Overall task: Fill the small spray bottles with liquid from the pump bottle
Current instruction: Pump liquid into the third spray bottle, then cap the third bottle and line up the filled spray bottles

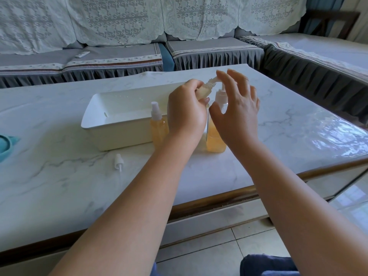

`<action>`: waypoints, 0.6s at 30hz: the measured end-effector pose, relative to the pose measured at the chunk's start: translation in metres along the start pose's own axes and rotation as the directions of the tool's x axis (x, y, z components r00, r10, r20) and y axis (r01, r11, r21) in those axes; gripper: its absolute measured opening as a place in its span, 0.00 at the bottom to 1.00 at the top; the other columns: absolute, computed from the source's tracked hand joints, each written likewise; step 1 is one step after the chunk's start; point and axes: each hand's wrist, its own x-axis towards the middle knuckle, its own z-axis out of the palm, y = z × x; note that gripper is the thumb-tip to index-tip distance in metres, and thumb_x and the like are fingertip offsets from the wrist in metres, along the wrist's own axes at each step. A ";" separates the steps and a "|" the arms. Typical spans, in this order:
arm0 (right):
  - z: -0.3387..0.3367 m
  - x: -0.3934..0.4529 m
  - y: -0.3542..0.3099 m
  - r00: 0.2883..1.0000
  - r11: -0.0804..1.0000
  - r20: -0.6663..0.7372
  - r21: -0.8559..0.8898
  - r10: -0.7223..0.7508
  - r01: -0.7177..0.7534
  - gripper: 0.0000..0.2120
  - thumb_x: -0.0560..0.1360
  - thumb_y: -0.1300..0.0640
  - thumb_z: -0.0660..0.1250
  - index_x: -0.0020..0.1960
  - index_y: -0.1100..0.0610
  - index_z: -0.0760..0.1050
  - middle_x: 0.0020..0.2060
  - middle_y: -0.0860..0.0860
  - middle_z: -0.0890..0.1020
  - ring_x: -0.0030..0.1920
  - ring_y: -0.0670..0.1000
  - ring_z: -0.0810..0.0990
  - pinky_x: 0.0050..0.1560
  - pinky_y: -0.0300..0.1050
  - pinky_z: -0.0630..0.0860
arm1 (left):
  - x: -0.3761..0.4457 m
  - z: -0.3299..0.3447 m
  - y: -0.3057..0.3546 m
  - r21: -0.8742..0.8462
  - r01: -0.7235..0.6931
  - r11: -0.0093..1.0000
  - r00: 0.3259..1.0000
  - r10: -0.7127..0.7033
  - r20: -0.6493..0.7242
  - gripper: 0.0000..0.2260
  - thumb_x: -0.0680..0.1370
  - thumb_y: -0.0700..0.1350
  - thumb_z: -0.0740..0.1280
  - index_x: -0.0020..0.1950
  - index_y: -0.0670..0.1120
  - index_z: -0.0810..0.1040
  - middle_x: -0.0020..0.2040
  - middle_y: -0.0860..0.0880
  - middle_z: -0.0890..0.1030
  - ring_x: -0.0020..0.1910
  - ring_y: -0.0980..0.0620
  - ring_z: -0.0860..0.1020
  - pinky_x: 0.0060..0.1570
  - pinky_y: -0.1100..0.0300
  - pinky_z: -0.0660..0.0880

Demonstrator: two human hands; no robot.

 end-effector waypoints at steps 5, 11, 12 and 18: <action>0.000 -0.001 -0.001 1.000 1.000 -0.004 0.003 0.004 -0.004 0.29 0.70 0.53 0.62 0.72 0.46 0.68 0.71 0.47 0.68 0.64 0.55 0.69 0.66 0.51 0.63 | -0.002 -0.001 0.000 -0.008 0.010 1.000 1.000 -0.010 -0.003 0.11 0.77 0.42 0.69 0.59 0.47 0.80 0.49 0.52 0.83 0.45 0.57 0.76 0.41 0.84 0.59; 0.002 -0.001 0.002 1.000 1.000 -0.003 -0.014 0.020 -0.020 0.28 0.70 0.51 0.62 0.71 0.45 0.68 0.70 0.46 0.69 0.65 0.55 0.70 0.67 0.52 0.63 | -0.002 0.000 0.002 -0.031 0.027 0.999 0.999 -0.026 0.021 0.12 0.76 0.41 0.70 0.59 0.47 0.80 0.50 0.51 0.83 0.49 0.53 0.79 0.43 0.72 0.63; 0.003 -0.001 0.001 1.000 1.000 0.004 -0.012 0.022 -0.022 0.28 0.71 0.50 0.62 0.72 0.45 0.68 0.71 0.46 0.68 0.65 0.55 0.69 0.67 0.52 0.63 | -0.002 -0.001 0.002 -0.032 0.035 0.999 0.999 -0.034 0.023 0.11 0.76 0.42 0.69 0.59 0.47 0.80 0.50 0.51 0.84 0.50 0.53 0.79 0.43 0.72 0.62; -0.004 -0.003 -0.005 0.999 0.999 0.035 0.025 -0.021 0.020 0.31 0.72 0.53 0.62 0.76 0.47 0.63 0.76 0.48 0.63 0.74 0.55 0.61 0.73 0.57 0.58 | -0.007 -0.011 0.004 0.048 0.046 0.998 0.999 -0.047 0.012 0.09 0.78 0.47 0.67 0.57 0.50 0.79 0.50 0.54 0.83 0.49 0.55 0.77 0.44 0.81 0.53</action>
